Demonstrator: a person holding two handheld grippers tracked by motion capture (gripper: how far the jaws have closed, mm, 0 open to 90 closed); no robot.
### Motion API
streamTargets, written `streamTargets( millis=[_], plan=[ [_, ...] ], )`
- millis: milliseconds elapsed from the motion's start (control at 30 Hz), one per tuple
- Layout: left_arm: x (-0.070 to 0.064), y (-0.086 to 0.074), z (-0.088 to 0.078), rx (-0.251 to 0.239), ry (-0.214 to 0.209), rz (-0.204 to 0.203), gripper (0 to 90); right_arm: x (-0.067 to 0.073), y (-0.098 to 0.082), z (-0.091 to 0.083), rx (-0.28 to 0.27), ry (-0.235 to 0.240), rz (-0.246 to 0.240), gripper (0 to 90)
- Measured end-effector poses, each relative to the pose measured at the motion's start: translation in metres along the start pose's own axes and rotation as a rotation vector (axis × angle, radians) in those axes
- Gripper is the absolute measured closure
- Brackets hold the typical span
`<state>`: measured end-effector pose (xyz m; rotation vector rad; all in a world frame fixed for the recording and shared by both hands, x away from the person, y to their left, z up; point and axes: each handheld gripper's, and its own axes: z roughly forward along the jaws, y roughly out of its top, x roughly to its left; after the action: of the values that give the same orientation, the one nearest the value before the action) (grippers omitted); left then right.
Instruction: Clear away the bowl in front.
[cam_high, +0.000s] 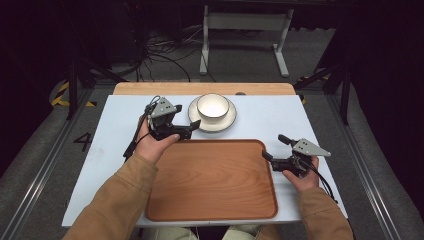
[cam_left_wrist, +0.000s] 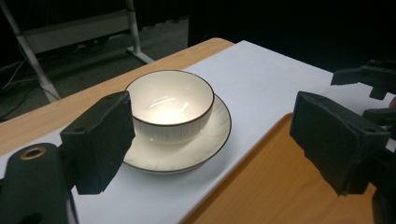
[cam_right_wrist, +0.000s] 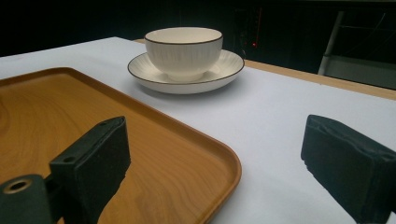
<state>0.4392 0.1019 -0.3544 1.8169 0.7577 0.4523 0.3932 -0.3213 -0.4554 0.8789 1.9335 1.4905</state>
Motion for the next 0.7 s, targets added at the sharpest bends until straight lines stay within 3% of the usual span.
streamTargets(
  millis=[267, 533, 700],
  plan=[
    [0.006, 0.018, 0.015, -0.004, -0.044, 0.007, 23.8, 0.000, 0.000, 0.000, 0.001, 0.003, 0.001, 8.4],
    [0.007, 0.026, 0.036, 0.021, -0.085, -0.002, 19.4, -0.001, 0.000, 0.000, 0.002, 0.007, 0.009, 8.6],
    [0.008, 0.036, 0.045, -0.009, -0.081, -0.002, 18.7, 0.000, 0.000, 0.000, 0.002, 0.006, -0.002, 8.7]
  ],
)
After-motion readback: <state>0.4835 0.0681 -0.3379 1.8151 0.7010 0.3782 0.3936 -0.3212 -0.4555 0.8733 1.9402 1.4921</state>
